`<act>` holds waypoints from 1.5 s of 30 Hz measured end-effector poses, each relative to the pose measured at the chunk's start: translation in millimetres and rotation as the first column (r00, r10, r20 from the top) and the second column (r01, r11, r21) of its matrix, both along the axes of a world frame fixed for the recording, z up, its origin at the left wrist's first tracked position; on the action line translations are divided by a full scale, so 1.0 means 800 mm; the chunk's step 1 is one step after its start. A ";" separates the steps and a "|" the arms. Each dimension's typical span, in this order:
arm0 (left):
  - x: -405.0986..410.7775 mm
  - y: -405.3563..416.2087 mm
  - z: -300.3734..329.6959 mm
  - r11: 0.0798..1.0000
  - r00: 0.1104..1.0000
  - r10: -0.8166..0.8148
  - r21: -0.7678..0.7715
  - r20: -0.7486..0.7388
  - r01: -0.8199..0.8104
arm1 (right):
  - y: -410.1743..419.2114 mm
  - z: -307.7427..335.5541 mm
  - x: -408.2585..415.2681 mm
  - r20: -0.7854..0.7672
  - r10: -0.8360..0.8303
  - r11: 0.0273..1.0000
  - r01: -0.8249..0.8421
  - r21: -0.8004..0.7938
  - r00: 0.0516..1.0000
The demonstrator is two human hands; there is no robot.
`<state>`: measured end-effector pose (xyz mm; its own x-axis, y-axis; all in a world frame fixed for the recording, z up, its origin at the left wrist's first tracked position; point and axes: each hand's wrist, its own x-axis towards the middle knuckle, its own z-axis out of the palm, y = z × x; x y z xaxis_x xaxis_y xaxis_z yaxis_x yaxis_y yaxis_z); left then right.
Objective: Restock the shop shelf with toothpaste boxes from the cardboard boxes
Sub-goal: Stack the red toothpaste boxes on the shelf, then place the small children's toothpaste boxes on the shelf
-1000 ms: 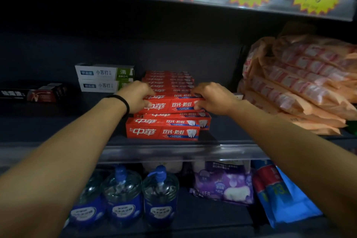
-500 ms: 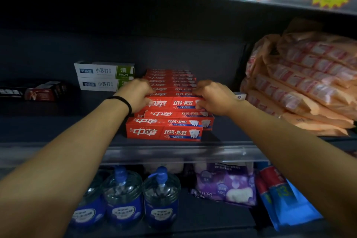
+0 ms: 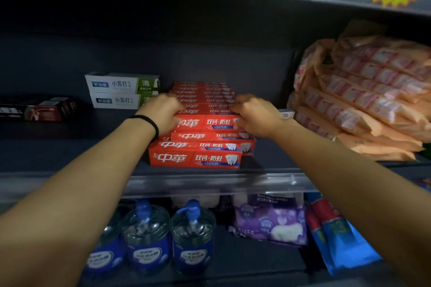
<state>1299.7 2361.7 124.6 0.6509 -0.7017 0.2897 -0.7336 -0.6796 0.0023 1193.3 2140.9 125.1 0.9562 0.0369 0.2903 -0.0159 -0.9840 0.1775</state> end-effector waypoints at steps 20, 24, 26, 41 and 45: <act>-0.162 0.004 -0.017 0.961 0.967 -0.252 -0.111 0.020 0.253 | 0.041 -0.011 -0.141 0.088 0.052 0.998 -0.050 -0.026 0.995; -0.212 0.006 -0.060 0.953 0.954 -0.297 -0.084 -0.051 0.292 | 0.054 -0.053 -0.205 0.090 0.070 0.998 -0.070 -0.002 0.994; -0.237 0.007 -0.090 0.951 0.946 -0.309 -0.066 -0.101 0.304 | 0.058 -0.085 -0.231 0.068 0.086 0.996 -0.085 -0.006 0.994; -0.338 -0.036 -0.383 0.852 0.806 -0.307 0.232 -0.506 0.470 | 0.026 -0.328 -0.325 -0.238 0.137 0.984 -0.105 0.140 0.962; -0.340 -0.055 -0.448 0.761 0.780 -0.347 0.330 -0.520 0.558 | -0.001 -0.370 -0.331 -0.329 0.114 0.988 -0.070 0.140 0.938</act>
